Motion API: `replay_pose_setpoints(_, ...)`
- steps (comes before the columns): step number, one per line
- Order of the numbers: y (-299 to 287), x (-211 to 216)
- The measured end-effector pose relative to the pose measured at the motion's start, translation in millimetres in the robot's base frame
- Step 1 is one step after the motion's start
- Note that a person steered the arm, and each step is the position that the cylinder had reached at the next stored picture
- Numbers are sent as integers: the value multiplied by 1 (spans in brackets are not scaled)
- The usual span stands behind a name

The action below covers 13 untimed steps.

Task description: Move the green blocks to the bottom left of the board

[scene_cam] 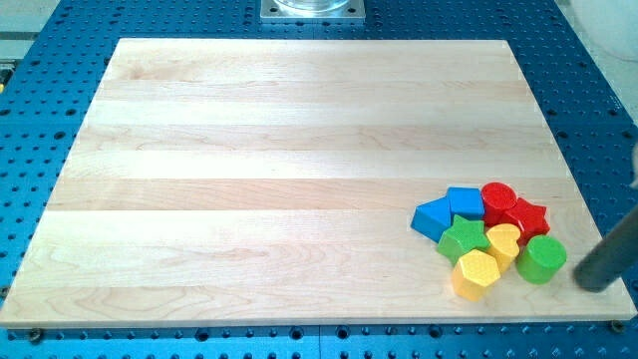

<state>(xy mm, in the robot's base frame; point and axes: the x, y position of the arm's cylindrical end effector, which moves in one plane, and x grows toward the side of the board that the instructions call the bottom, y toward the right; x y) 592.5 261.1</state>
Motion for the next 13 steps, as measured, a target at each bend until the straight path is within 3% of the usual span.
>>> replay_pose_setpoints(3,-107,0)
replay_pose_setpoints(5,-57,-4)
replay_pose_setpoints(7,-79,-24)
replay_pose_setpoints(8,-61,-43)
replay_pose_setpoints(9,-85,-48)
replay_pose_setpoints(12,-243,-51)
replay_pose_setpoints(13,-223,-49)
